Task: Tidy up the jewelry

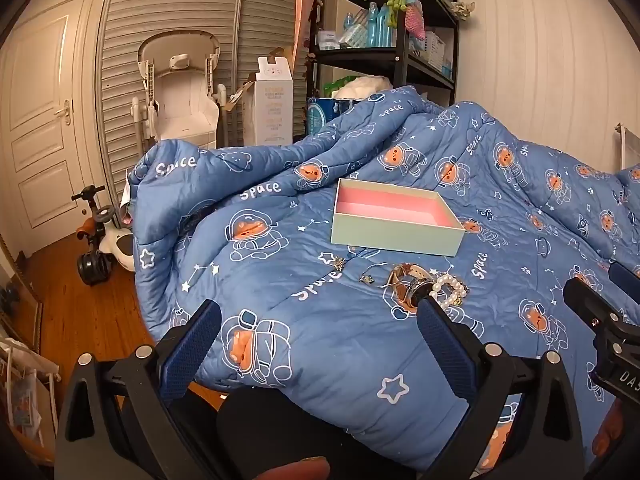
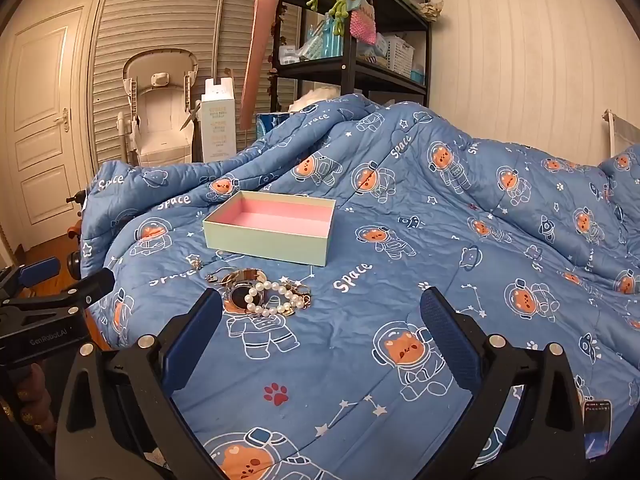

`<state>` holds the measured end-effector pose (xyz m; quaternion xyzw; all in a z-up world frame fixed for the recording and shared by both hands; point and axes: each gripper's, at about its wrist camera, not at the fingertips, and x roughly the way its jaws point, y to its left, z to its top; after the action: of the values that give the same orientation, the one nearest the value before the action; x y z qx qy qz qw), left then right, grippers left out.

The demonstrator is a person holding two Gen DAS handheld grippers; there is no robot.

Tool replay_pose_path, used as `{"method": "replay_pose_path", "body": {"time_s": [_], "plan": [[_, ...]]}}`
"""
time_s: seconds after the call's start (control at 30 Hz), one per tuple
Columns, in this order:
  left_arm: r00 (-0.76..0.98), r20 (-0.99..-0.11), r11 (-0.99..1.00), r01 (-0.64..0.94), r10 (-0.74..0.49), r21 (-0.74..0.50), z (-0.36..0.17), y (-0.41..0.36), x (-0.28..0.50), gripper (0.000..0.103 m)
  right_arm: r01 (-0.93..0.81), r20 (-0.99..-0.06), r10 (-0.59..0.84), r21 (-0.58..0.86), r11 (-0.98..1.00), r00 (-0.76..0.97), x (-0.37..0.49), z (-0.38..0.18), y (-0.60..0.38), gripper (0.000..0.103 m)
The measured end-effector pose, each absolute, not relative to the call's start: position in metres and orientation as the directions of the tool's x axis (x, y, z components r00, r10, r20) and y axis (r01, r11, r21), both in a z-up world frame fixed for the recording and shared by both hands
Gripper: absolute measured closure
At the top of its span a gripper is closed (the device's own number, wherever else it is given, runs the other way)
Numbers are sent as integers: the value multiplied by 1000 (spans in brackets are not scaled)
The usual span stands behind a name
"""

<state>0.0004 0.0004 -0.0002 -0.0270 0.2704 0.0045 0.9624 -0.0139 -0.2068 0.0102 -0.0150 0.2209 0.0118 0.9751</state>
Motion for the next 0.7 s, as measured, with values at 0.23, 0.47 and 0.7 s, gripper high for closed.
{"method": "replay_pose_path", "body": {"time_s": [0.23,0.47,0.7], "plan": [[857,-515,999,-18,-3,-37,-1,-2,-2,7,-33,-432,21,-21,999,901,-14,9,-207,5],[860,-511,999,-18,-2,-33,0,-1,0,7,-26,-438,15,-20,999,899,-13,9,-207,5],[863,-506,999,-22,1,-36,2,0,-3,7,-26,-436,14,-20,999,900,-14,9,-207,5]]}}
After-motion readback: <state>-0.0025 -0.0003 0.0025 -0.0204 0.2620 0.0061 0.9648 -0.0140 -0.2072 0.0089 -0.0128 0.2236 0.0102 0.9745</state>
